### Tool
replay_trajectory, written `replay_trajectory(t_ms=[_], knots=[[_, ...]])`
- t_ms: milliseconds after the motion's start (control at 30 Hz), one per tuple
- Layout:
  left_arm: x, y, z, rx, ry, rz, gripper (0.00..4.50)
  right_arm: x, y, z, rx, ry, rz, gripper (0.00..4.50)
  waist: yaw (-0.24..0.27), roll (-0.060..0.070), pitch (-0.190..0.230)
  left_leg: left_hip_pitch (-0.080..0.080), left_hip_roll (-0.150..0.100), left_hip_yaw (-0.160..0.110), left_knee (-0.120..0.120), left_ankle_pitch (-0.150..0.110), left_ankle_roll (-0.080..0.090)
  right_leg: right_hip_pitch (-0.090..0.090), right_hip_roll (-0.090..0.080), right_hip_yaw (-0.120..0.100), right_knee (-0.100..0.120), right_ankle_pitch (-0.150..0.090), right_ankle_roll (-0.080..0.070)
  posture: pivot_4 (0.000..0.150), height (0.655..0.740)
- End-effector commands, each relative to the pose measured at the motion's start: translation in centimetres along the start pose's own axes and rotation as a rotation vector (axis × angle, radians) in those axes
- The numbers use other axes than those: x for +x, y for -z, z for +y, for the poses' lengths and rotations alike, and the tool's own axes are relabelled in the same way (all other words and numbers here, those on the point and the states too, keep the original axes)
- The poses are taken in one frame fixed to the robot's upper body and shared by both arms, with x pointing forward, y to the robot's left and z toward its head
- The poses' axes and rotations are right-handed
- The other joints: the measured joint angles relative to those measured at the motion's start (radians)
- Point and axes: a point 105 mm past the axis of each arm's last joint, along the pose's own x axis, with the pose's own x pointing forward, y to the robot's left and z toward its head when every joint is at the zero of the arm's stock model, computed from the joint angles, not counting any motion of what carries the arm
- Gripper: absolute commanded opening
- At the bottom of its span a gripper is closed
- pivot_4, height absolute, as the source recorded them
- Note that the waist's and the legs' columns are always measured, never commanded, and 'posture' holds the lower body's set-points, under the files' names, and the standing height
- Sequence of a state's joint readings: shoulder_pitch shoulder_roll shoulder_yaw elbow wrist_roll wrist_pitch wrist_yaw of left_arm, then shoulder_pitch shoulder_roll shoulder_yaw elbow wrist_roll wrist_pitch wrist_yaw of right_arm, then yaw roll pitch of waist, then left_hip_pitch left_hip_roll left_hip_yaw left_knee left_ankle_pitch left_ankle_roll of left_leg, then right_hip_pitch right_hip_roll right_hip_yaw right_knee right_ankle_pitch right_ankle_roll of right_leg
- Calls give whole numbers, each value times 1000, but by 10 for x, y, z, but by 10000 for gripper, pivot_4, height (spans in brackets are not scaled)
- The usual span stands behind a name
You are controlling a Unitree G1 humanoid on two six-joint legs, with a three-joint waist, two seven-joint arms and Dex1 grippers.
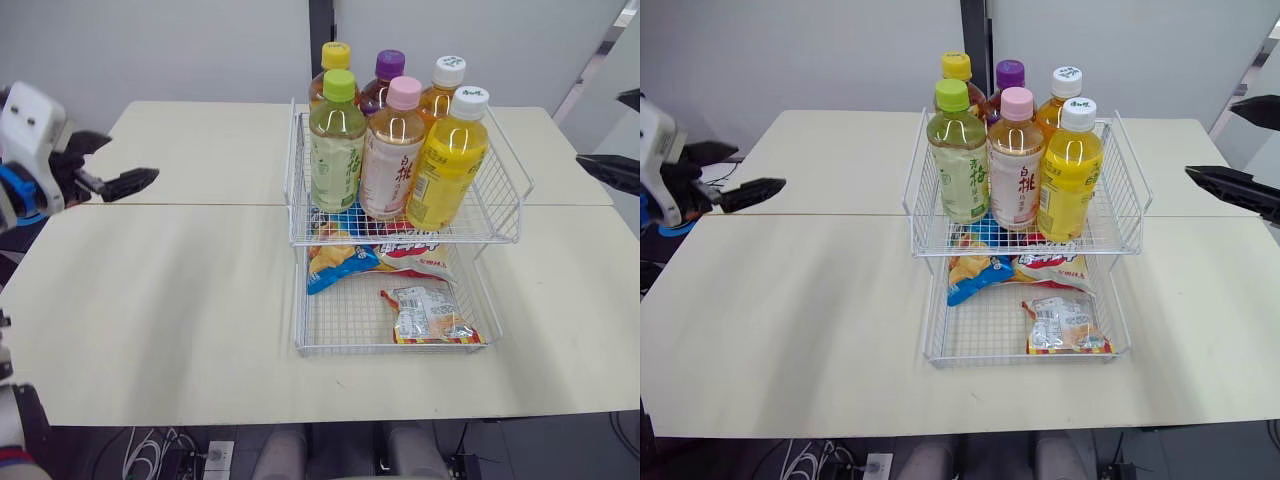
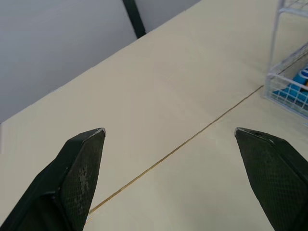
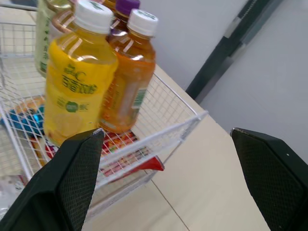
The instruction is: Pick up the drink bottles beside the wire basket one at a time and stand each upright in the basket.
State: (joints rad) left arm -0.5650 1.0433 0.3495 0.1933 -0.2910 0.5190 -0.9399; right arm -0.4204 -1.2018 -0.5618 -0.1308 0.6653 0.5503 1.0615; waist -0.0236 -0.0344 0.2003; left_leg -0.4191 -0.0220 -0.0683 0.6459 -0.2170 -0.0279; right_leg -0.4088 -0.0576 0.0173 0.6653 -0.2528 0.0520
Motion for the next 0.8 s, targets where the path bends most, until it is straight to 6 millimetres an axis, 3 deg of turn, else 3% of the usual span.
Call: replay_trajectory(t_ms=[33, 167, 267, 500, 800], knots=[[-7, 9, 1, 65, -78, -33, 44658, -14, 6, -20, -22, 136, -30, 45000, -1, 0, 0, 1, 0, 0, 0, 0, 0, 1, 0, 0, 0, 0, 0, 1500, 7400], [-1, 24, -3, 1, -141, -56, 44658, -17, 35, -27, -60, 198, 26, 45000, 3, 0, 0, 2, 0, 0, 0, 0, 0, 2, 0, -1, 0, 0, 0, 1500, 7400], [3, 44, -14, -16, -158, -39, 44658, -20, 69, -16, -101, 172, 113, 45000, 3, 0, -1, 2, 0, 0, 0, 0, 0, 2, 0, 0, 0, 0, 0, 1500, 7400], [5, 80, -24, -55, -228, 7, 44658, -25, 128, 2, -99, 137, 237, 45000, -2, 0, -1, 4, 0, 1, 0, 0, 0, 3, 0, 1, 0, 0, 0, 1500, 7400], [7, 101, -29, -96, -296, 24, 44658, -15, 157, 11, -60, 139, 239, 45000, -3, 1, -1, 4, 0, 1, 0, 0, 0, 3, 0, 1, 0, 1, -1, 1500, 7400]])
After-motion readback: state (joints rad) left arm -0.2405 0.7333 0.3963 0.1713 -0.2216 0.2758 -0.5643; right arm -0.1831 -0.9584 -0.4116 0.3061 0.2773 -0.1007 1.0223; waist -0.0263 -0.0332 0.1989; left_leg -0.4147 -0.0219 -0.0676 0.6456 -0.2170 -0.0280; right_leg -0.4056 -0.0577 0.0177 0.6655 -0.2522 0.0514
